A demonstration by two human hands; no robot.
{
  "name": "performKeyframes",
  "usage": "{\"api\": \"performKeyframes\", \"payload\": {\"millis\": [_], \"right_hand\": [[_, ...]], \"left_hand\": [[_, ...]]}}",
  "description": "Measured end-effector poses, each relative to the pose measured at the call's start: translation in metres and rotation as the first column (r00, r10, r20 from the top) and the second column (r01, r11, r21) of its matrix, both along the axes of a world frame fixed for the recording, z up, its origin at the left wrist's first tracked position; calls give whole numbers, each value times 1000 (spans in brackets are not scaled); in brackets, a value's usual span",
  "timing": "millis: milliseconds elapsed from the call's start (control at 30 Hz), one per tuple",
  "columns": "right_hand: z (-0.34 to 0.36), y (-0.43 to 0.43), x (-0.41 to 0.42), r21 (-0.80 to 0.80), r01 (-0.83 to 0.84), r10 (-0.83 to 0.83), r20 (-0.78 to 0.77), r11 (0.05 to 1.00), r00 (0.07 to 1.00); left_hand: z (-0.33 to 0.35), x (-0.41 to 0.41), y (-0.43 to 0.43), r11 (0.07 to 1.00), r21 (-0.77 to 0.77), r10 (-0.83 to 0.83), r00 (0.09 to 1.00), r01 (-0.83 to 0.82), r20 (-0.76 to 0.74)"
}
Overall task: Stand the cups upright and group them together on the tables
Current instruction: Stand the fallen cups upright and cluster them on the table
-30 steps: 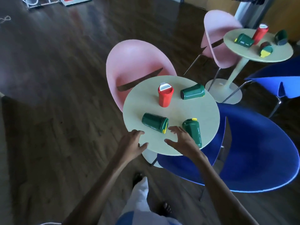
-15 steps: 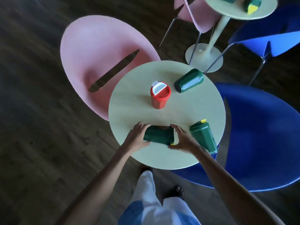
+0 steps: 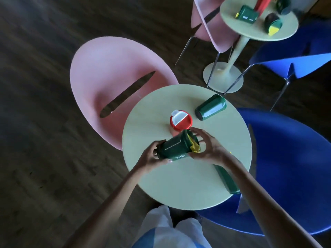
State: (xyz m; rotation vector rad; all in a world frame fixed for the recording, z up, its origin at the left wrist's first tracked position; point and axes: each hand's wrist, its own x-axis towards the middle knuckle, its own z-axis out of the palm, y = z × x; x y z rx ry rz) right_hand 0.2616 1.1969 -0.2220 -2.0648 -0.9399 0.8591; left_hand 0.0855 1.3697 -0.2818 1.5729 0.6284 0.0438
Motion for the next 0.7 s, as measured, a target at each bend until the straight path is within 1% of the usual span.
{"api": "performKeyframes", "payload": {"millis": [67, 167, 233, 300, 367, 467, 533, 633, 700], "right_hand": [[19, 8, -1, 128, 78, -70, -66, 989, 995], [30, 13, -14, 283, 222, -171, -194, 933, 966], [27, 13, -24, 312, 280, -195, -276, 908, 941], [23, 11, -28, 315, 315, -208, -330, 895, 921], [20, 7, -27, 302, 326, -211, -358, 896, 910], [14, -1, -24, 270, 326, -213, -374, 906, 902], [5, -5, -23, 243, 303, -203, -363, 922, 909], [-8, -5, -23, 205, 252, -167, -358, 946, 919], [-17, -3, -25, 193, 232, -148, -370, 953, 917]], "left_hand": [[11, 3, -1, 991, -121, 57, 997, -51, 52], [16, 6, -11, 969, -236, 112, 986, -80, 126], [13, 8, -18, 951, -297, 136, 980, -87, 146], [11, 8, -23, 945, -316, 134, 981, -84, 139], [12, 7, -22, 960, -273, 97, 989, -63, 115], [13, 6, -17, 988, -157, 11, 999, -3, 47], [16, 7, -13, 997, -76, -8, 1000, 10, 21], [21, 8, -8, 999, 17, -29, 999, 28, 41], [20, 7, -6, 998, 47, -48, 998, 45, 45]]}}
